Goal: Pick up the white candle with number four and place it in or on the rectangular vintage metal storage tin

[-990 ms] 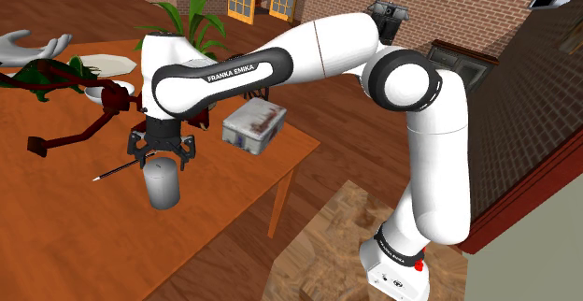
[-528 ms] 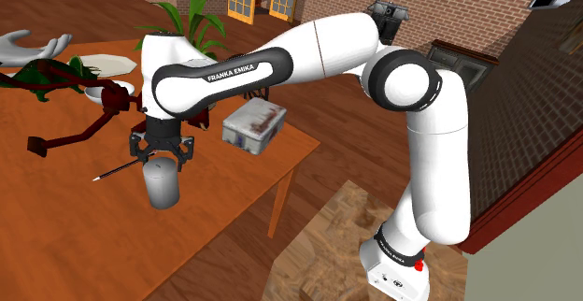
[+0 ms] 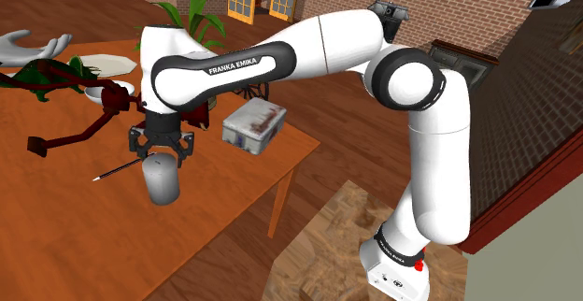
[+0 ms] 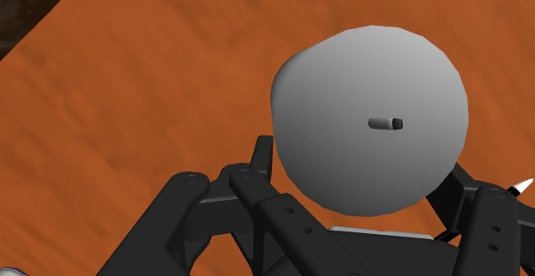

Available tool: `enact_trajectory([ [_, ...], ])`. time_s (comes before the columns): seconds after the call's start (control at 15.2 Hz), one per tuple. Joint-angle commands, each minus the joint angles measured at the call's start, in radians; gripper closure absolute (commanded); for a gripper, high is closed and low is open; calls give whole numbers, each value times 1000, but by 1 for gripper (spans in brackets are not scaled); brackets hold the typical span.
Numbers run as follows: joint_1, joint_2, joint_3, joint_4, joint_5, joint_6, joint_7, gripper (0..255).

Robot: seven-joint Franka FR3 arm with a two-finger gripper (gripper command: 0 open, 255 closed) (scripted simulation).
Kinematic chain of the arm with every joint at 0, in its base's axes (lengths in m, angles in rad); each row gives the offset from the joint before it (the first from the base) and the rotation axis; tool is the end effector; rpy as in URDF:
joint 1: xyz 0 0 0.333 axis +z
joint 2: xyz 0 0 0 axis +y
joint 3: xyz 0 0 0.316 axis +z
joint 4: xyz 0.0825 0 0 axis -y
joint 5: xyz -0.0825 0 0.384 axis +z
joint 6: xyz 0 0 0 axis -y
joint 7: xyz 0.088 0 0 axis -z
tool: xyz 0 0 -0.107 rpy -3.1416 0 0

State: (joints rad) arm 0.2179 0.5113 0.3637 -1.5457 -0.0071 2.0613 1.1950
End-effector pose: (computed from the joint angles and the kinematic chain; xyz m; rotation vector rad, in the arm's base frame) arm 0.5982 0.3484 0.3740 -2.8429 0.9678 0.1615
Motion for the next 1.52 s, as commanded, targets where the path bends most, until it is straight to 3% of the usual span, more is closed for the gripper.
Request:
enact_trajectory([
  [0.0, 1, -6, 2, 18, 1, -23, 2, 255],
  [1.45, 11, -46, 13, 256, 9, -297, 26, 255],
])
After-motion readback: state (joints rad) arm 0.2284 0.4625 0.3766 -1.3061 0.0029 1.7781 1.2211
